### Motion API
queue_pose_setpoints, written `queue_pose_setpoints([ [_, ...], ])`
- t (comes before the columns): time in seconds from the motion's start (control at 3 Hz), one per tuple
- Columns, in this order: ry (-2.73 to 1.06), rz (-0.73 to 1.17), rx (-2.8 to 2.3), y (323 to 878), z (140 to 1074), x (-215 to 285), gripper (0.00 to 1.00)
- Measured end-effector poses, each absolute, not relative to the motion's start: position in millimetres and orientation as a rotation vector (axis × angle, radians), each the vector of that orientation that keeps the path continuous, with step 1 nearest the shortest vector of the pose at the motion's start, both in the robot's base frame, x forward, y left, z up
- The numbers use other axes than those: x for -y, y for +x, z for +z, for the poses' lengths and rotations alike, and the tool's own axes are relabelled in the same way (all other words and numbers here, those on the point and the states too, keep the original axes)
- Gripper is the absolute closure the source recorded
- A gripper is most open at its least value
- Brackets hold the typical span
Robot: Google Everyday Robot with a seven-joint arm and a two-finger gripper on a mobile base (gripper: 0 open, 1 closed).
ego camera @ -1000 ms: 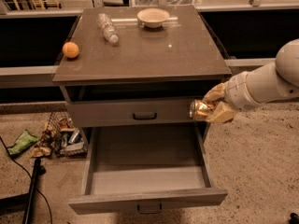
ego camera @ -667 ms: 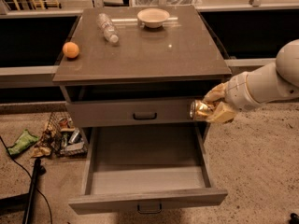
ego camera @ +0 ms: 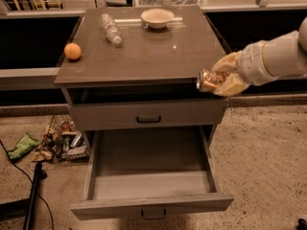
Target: Pick orange can from middle drawer and place on counter
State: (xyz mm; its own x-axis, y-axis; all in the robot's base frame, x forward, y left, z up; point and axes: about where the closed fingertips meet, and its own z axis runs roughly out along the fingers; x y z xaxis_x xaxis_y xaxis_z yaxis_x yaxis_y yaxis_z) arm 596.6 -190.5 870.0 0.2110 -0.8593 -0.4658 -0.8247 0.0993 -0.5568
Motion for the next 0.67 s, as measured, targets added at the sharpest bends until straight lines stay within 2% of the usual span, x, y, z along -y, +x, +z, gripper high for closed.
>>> queue_pose_setpoints([
  [0.33, -1.690, -0.120, -1.503, 623.4, 908.9, 183.7, 1.00],
  [0.67, -1.661, -0.094, -1.451, 657.5, 926.1, 168.9, 1.00],
])
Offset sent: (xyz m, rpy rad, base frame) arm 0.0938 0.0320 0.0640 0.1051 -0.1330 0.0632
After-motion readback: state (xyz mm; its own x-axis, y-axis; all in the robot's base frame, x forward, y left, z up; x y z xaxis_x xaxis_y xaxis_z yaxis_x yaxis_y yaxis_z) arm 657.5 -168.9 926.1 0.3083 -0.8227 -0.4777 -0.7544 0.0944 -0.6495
